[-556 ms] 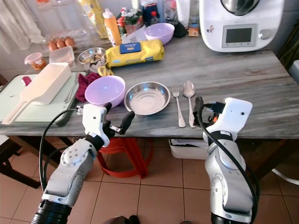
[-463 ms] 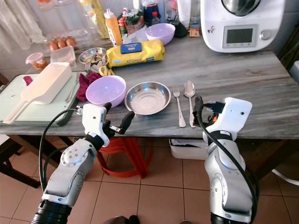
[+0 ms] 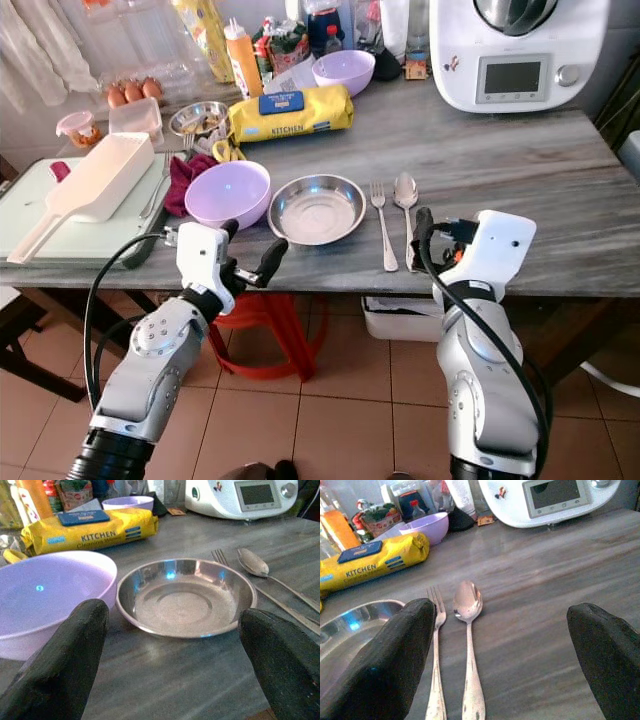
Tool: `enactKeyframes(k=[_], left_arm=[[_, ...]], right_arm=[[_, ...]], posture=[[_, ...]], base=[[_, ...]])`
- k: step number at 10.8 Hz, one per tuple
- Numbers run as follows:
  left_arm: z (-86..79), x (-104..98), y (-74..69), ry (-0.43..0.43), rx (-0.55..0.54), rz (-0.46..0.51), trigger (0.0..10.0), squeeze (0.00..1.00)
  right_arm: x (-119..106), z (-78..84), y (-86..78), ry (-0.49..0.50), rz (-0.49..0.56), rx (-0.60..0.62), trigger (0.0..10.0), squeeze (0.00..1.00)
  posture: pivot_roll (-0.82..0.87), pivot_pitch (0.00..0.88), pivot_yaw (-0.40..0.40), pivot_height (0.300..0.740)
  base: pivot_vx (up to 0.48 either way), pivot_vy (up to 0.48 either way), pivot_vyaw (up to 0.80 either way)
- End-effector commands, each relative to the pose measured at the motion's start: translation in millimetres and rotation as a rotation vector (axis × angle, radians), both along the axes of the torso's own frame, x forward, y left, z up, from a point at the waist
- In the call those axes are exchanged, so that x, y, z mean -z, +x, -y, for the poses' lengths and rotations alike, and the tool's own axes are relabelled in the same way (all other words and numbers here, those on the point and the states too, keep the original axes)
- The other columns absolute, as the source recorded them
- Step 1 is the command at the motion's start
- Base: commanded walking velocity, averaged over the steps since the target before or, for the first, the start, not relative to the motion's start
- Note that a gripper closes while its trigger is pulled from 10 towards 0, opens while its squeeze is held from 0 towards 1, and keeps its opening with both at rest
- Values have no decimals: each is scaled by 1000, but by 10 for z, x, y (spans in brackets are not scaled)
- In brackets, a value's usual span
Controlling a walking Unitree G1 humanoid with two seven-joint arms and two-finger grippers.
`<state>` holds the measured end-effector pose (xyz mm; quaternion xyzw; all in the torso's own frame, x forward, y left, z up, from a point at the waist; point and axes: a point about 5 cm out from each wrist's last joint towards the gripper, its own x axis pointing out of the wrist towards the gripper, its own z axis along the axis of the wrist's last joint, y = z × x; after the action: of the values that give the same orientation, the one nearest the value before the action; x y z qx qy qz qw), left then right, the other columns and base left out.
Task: Setting the table
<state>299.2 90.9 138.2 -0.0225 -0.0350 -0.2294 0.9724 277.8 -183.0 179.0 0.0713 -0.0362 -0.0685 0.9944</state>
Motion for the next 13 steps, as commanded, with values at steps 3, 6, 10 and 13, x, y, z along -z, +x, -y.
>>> enactKeyframes(k=[3, 6, 10, 13], left_arm=[[-26, 2, 16, 17, -1, -5, 10000, 0], [-35, 7, 10, 22, 0, -9, 10000, 0], [-34, 6, 15, 24, 1, -10, 10000, 0], [-33, 11, 14, 27, 2, -12, 10000, 0]], right_arm=[[65, -83, -10, 5, -22, -25, 10000, 0], [78, -78, -12, 15, -26, -23, 10000, 0], [99, -82, -11, 49, -32, -38, 10000, 0], [154, -81, 6, -14, -75, -25, 10000, 0]], posture=[[-112, 88, 168, 740], [-110, 89, 171, 740], [-107, 87, 170, 740], [-105, 87, 170, 740]], base=[[-299, 0, 0], [-337, 0, 0], [-356, 0, 0], [-364, 0, 0]])
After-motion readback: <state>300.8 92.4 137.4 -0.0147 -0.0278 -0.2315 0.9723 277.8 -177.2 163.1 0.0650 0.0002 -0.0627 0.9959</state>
